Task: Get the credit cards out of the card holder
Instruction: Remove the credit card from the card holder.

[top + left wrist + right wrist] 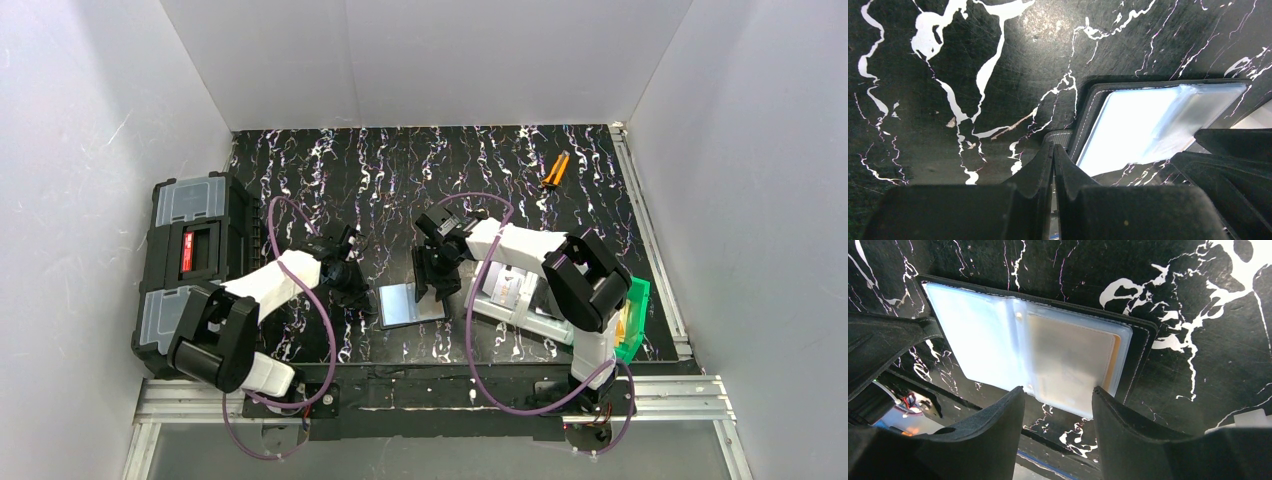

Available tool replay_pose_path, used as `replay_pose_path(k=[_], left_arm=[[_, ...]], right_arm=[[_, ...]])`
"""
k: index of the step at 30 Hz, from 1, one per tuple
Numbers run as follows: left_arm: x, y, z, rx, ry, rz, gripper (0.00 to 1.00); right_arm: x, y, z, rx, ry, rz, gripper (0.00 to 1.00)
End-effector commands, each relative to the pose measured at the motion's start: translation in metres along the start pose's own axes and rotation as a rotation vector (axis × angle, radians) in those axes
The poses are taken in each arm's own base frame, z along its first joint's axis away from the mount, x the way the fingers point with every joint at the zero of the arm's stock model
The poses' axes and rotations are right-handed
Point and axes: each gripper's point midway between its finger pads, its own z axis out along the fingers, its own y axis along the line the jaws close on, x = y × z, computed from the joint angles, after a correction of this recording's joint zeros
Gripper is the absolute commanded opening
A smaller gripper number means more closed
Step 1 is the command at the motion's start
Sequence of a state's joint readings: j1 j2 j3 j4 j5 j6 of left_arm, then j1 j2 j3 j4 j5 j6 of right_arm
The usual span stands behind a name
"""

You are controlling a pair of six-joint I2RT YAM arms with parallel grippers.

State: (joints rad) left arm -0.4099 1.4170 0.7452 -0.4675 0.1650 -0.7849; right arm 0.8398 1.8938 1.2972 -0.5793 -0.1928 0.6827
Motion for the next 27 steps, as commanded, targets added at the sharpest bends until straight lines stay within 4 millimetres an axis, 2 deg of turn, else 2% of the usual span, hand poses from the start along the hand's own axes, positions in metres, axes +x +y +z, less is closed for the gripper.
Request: replay_pose_path(k=[1,9,21,27], left_arm=[[-0.002,-0.003,-0.002,0.002,-0.003,0.014,0.02],[-0.001,-0.002,-0.001,-0.003,-0.001,0.012,0.02],[0.0,0.0,0.001,-0.011,0.002,0.011,0.02],[0.001,0.0,0.001,-0.011,0.005,0.009,0.02]], right_arm=[[0.006,-0.009,0.001,0.042,0.006,0.016,0.6],[0.006,-0.013,-0.003,0.058,-0.007,0.023,0.63],[0.006,-0.007,-0.019,0.039,-0.037,0.021,0.66],[0.009,-0.008,-0.013,0.037,-0.014,0.025,0.66]])
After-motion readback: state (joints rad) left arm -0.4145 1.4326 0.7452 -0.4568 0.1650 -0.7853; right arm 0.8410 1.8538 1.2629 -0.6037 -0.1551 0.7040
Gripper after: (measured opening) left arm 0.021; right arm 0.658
